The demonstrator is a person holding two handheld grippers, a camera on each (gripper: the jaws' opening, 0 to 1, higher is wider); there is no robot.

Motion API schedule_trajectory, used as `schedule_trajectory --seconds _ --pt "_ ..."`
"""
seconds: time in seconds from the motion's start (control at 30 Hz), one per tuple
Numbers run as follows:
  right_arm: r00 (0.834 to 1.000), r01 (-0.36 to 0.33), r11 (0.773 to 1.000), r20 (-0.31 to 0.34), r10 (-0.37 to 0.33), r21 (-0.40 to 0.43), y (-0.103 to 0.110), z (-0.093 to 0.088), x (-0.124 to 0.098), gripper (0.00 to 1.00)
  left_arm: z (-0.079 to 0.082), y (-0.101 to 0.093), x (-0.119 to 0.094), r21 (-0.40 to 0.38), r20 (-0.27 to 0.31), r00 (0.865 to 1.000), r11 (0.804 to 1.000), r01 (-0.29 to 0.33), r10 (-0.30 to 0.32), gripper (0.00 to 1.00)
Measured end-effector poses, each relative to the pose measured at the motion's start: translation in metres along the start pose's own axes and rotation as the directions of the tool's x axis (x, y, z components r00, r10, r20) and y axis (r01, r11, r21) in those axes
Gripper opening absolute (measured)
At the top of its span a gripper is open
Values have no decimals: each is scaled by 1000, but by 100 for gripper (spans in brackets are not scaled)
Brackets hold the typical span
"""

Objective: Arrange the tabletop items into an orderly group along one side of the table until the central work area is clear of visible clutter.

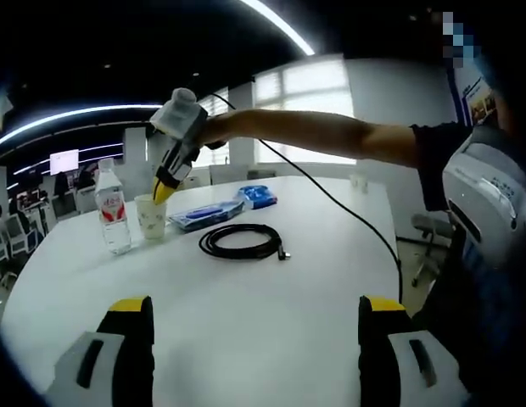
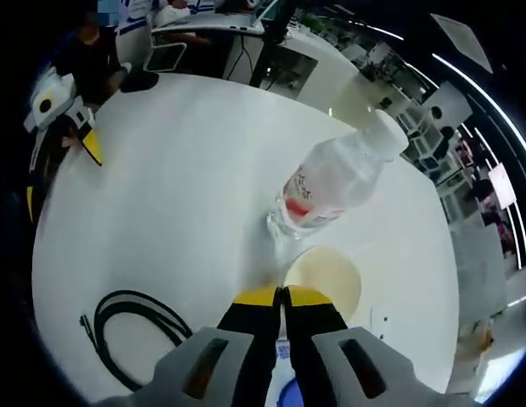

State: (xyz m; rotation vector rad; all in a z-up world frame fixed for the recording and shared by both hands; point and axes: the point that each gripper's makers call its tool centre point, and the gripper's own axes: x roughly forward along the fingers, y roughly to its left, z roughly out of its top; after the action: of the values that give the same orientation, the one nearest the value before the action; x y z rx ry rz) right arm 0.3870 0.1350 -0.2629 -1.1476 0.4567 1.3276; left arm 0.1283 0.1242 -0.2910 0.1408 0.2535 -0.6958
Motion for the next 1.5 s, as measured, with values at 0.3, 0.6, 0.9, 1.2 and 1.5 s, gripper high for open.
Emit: schedule_trajectory --seconds 0.3,0.6,0.9,1.2,1.5 --pt "1000 -4 1000 -1 4 8 0 -1 3 1 -3 0 -1 -5 -1 1000 1000 0 0 100" --pt "1000 10 1000 17 -10 17 -5 3 1 3 -3 0 -1 -7 2 1000 1000 -1 1 100" --pt "999 6 999 50 -8 38 -4 10 -2 6 -5 2 -3 -14 -1 1000 1000 -9 9 100" --pt "997 8 998 74 -12 55 -2 13 -2 14 -3 -1 -3 -12 5 1000 1000 -7 7 100" --pt "993 28 998 111 -35 65 -1 11 -13 22 -4 1 -3 -18 1 1000 1000 -16 16 100"
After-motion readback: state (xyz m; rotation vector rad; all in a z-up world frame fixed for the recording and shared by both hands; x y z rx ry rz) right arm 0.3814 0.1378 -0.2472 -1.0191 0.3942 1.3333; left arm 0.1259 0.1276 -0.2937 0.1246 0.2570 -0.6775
